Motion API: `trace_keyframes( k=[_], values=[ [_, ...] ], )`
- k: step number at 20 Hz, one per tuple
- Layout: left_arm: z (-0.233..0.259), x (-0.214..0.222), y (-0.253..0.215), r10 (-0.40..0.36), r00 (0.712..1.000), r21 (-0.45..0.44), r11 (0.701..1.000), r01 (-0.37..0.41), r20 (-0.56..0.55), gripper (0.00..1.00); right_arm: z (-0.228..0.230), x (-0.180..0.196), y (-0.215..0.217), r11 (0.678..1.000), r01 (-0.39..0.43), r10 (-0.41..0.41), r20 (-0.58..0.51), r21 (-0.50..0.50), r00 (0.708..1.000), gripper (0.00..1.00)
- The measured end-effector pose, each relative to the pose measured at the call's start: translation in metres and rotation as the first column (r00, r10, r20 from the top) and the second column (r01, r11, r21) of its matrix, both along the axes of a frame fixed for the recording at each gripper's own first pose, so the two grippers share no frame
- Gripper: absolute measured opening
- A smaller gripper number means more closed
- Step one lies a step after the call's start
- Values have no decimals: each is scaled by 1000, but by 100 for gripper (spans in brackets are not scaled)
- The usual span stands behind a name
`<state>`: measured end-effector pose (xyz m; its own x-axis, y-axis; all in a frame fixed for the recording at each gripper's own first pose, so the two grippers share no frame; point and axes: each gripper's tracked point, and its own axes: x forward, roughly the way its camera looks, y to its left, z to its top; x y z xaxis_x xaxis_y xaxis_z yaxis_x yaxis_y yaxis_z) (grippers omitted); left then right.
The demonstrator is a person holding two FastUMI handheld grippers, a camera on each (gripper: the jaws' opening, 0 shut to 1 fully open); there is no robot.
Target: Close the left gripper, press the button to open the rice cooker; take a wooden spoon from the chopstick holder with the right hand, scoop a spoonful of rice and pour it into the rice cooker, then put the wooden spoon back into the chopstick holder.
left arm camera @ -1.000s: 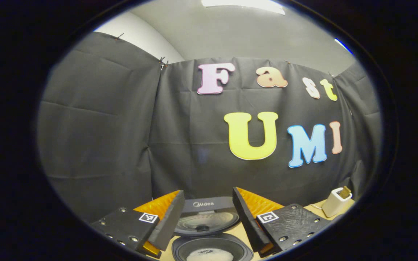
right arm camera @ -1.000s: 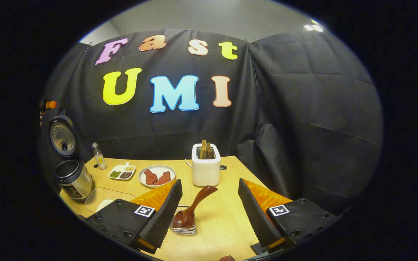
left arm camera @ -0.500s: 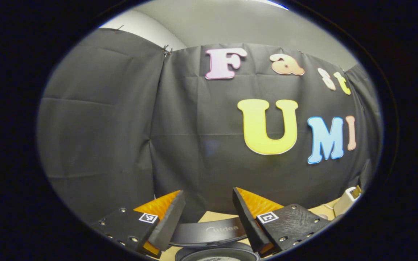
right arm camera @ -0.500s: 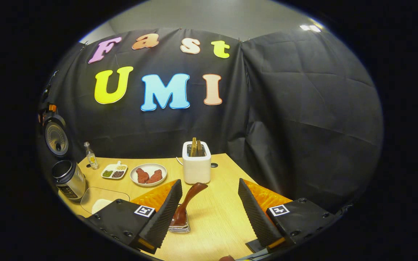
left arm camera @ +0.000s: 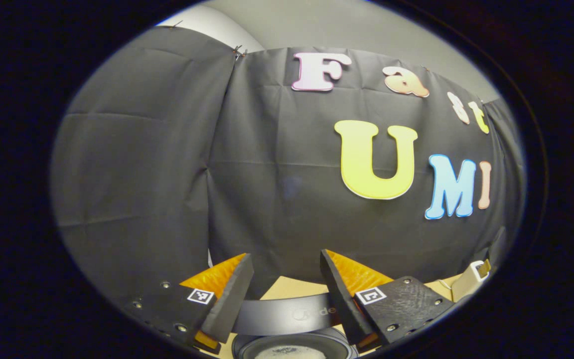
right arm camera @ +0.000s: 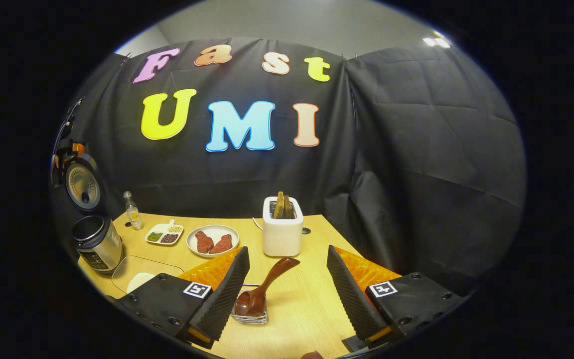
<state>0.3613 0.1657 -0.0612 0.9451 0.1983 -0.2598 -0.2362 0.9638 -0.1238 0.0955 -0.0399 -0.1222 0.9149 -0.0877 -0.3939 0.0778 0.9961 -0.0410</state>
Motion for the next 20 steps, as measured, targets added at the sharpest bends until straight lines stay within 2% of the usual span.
trace_keyframes(
  k=[1,3,4,5,10,11,12,13,15,16,19,20],
  values=[
    [0,-4,-2,-3,1000,5,1000,3,0,85,-1,1,1,1000,-8,8,-1,1,1000,99],
    [-1,-16,-8,-6,1000,0,1000,6,-5,88,-3,1,1,1000,-23,23,-3,7,1000,99],
    [-4,-23,-11,-10,1000,-1,1000,10,-9,85,-4,0,0,1000,-29,29,-4,11,1000,94],
    [-5,-29,-15,-12,1000,-2,1000,12,-12,85,-4,0,0,999,-33,33,-3,18,999,99],
    [-21,-70,-36,-42,999,7,999,42,-12,87,0,-2,-3,997,-67,67,11,32,998,99],
    [-25,-78,-40,-51,999,6,999,51,-17,85,2,-3,-4,997,-75,75,14,30,997,99],
    [-30,-86,-44,-58,998,4,998,58,-22,87,3,-4,-6,996,-82,82,16,27,997,94],
    [-36,-94,-49,-65,998,3,998,65,-28,87,5,-5,-8,996,-89,89,18,25,996,99],
    [-47,-108,-56,-76,996,3,997,76,-38,89,4,-7,-9,994,-102,102,16,27,995,99],
    [-52,-115,-60,-82,996,4,997,82,-44,85,4,-7,-10,994,-109,109,15,30,994,99],
    [-63,-135,-70,-96,994,2,995,97,-60,85,1,-11,-10,991,-130,129,8,33,992,99],
    [-68,-141,-73,-103,993,1,995,103,-66,87,-1,-13,-10,990,-136,136,4,31,991,94]
  ],
)
